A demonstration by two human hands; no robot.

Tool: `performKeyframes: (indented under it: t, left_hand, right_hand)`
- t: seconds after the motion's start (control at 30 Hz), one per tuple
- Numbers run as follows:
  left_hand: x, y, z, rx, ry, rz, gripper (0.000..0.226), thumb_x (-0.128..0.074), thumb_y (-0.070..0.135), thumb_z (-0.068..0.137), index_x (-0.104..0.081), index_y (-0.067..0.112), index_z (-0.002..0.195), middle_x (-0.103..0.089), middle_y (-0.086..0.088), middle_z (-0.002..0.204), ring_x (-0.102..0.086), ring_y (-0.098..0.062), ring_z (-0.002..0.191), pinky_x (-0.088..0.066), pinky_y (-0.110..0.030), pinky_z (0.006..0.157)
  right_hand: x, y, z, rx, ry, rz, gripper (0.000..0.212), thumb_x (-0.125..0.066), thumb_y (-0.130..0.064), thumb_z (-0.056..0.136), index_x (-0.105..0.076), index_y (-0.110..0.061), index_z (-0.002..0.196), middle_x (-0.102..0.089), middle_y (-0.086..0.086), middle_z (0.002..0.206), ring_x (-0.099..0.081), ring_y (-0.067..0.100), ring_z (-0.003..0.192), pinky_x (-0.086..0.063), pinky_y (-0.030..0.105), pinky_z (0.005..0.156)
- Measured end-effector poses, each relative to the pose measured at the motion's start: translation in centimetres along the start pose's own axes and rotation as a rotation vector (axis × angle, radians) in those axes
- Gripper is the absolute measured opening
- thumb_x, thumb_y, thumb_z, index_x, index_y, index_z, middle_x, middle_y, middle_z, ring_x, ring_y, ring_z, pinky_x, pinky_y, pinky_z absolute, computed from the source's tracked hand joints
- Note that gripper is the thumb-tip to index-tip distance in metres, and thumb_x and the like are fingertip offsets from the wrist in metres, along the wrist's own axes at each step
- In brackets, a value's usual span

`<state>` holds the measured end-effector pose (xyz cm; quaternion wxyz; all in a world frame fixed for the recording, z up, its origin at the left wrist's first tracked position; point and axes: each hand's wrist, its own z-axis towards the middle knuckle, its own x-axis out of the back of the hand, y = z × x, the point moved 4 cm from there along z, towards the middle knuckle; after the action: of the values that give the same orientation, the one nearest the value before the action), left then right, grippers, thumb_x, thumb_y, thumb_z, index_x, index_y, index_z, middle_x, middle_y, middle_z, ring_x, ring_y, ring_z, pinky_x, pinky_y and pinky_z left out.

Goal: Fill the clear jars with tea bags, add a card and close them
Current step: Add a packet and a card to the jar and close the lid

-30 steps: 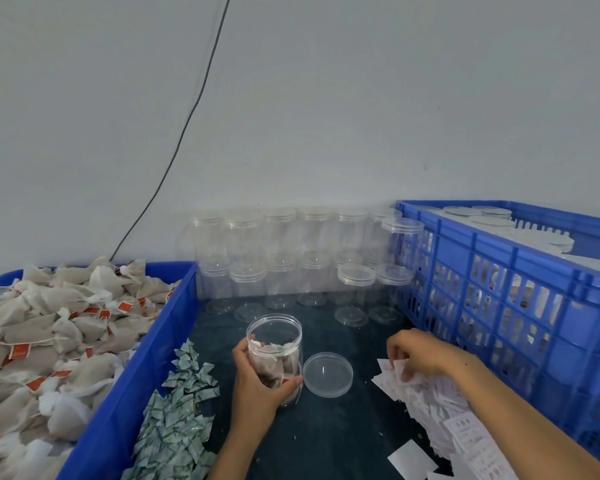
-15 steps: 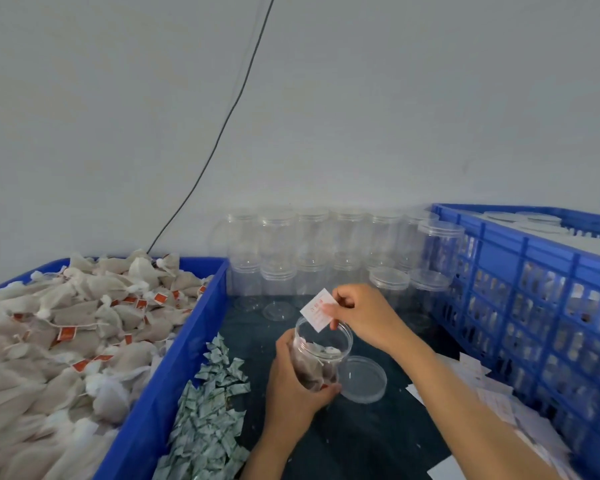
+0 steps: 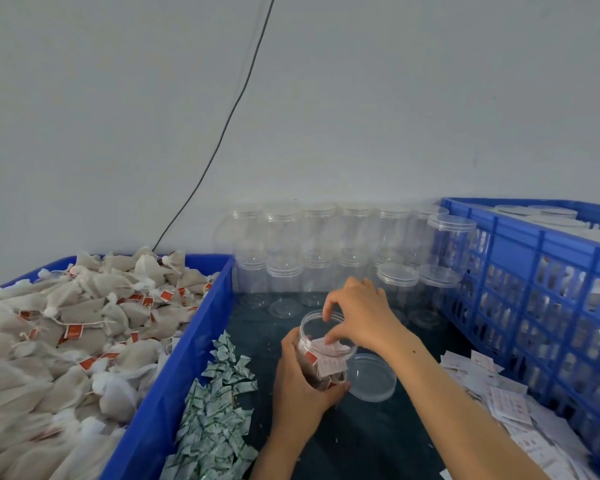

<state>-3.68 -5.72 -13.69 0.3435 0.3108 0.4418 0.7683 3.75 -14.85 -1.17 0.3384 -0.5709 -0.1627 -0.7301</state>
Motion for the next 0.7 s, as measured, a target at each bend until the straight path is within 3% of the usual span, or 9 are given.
performKeyframes:
  t: [0.13, 0.2, 0.23, 0.27, 0.33, 0.4, 0.53, 0.7]
  left_hand:
    - [0.1, -0.3, 0.0, 0.03, 0.027, -0.04, 0.096, -0.091, 0.03, 0.047, -0.035, 0.054, 0.121, -0.062, 0.014, 0.119, -0.061, 0.0, 0.103, -0.05, -0.02, 0.085]
    - [0.2, -0.4, 0.1, 0.046, 0.039, -0.057, 0.093, -0.092, 0.027, 0.047, -0.038, 0.05, 0.12, -0.062, 0.014, 0.118, -0.062, 0.001, 0.102, -0.049, -0.016, 0.082]
    - [0.3, -0.5, 0.2, 0.048, 0.042, -0.059, 0.093, -0.093, 0.024, 0.048, -0.039, 0.048, 0.119, -0.062, 0.014, 0.117, -0.062, 0.003, 0.101, -0.048, -0.012, 0.079]
    - [0.3, -0.5, 0.2, 0.051, 0.044, -0.06, 0.091, -0.094, 0.02, 0.05, -0.04, 0.046, 0.119, -0.062, 0.014, 0.117, -0.061, 0.005, 0.1, -0.047, -0.01, 0.076]
    - [0.3, -0.5, 0.4, 0.05, 0.042, -0.066, 0.089, -0.094, 0.015, 0.053, -0.041, 0.042, 0.119, -0.061, 0.013, 0.118, -0.061, 0.006, 0.099, -0.047, -0.008, 0.074]
    - [0.3, -0.3, 0.4, 0.033, 0.036, -0.056, 0.09, -0.095, 0.017, 0.052, -0.041, 0.041, 0.12, -0.062, 0.013, 0.118, -0.061, 0.006, 0.101, -0.048, -0.009, 0.077]
    - [0.1, 0.0, 0.1, 0.026, 0.026, -0.027, 0.094, -0.095, 0.024, 0.053, -0.039, 0.045, 0.125, -0.061, 0.017, 0.119, -0.06, 0.005, 0.104, -0.048, -0.009, 0.08]
    - [0.6, 0.0, 0.3, 0.045, 0.035, -0.017, 0.097, -0.094, 0.022, 0.056, -0.038, 0.048, 0.13, -0.061, 0.015, 0.123, -0.058, 0.003, 0.11, -0.046, -0.005, 0.077]
  right_hand:
    - [0.8, 3.0, -1.1, -0.122, 0.322, 0.528, 0.01, -0.067, -0.026, 0.088, -0.062, -0.026, 0.079, -0.059, -0.009, 0.086, -0.055, 0.007, 0.081, -0.042, 0.021, 0.073]
    - [-1.1, 5.2, -1.8, -0.255, 0.386, 0.588, 0.01, -0.061, -0.018, 0.092, -0.061, -0.023, 0.084, -0.06, -0.006, 0.086, -0.059, 0.013, 0.084, -0.039, 0.018, 0.065]
    - [-2.7, 6.1, -2.1, -0.316, 0.352, 0.577, 0.002, -0.061, -0.019, 0.093, -0.061, -0.021, 0.092, -0.061, -0.003, 0.094, -0.06, 0.018, 0.093, -0.041, 0.02, 0.068]
    - [-4.6, 6.9, -2.4, -0.39, 0.271, 0.552, 0.013, -0.061, -0.023, 0.093, -0.059, -0.02, 0.105, -0.06, 0.001, 0.107, -0.058, 0.023, 0.105, -0.044, 0.025, 0.076]
    - [-8.8, 8.0, -3.3, -0.503, 0.021, 0.453, 0.05, -0.062, -0.042, 0.09, -0.043, -0.021, 0.131, -0.046, 0.008, 0.135, -0.043, 0.031, 0.126, -0.039, 0.038, 0.098]
    - [-11.3, 8.2, -4.1, -0.502, -0.138, 0.323, 0.079, -0.06, -0.058, 0.084, -0.023, -0.024, 0.145, -0.03, 0.01, 0.148, -0.029, 0.033, 0.136, -0.026, 0.042, 0.108]
    - [-11.6, 8.3, -4.6, -0.408, -0.129, 0.392, 0.097, -0.066, -0.062, 0.077, -0.01, -0.029, 0.15, -0.026, 0.007, 0.152, -0.024, 0.029, 0.14, -0.019, 0.043, 0.112]
    - [-11.1, 8.9, -5.7, -0.239, -0.266, 0.454, 0.114, -0.079, -0.048, 0.067, -0.002, -0.037, 0.15, -0.021, 0.001, 0.152, -0.022, 0.024, 0.14, -0.021, 0.039, 0.115]
